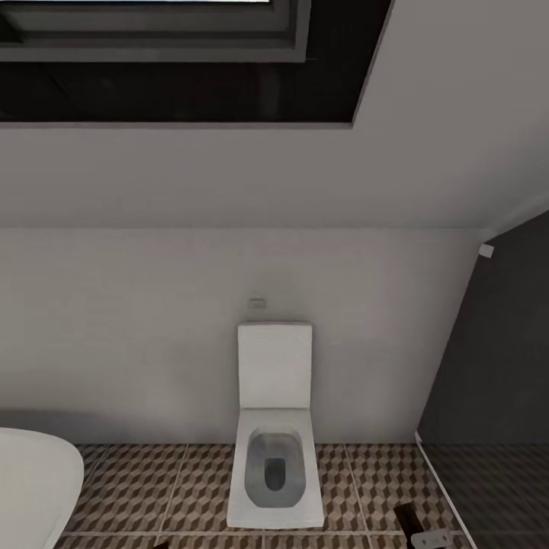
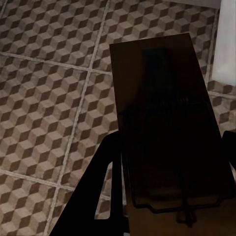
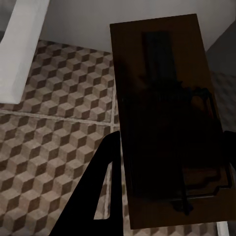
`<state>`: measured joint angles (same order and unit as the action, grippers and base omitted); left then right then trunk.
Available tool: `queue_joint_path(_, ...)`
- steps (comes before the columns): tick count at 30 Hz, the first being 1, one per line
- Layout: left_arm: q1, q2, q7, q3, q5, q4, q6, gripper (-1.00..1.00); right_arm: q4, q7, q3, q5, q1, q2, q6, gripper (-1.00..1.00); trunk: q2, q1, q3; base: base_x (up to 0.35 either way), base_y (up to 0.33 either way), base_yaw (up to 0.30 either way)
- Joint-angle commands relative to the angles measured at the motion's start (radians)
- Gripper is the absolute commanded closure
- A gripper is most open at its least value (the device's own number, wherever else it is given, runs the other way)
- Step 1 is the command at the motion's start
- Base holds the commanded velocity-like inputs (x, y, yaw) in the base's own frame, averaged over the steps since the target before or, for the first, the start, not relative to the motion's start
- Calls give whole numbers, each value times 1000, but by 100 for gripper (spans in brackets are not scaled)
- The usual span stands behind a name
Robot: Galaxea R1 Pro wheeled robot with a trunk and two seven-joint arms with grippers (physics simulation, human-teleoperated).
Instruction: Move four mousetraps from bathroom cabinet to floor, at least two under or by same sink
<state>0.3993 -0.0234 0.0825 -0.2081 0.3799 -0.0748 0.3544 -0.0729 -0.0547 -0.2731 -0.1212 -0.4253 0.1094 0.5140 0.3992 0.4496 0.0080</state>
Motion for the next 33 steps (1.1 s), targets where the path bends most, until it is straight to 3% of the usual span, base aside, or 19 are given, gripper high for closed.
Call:
queue_joint_path(1,1,0,5,-8,2,-3,5,100,-4,4,-9,-12,-1,-1,6,100,1,0,0,0,0,0)
queue_joint_path(33,1,4,4,-9,2,-3,5,100,-4,6,-10,-11,-1,-1,3,100,1,0,0,0,0,0)
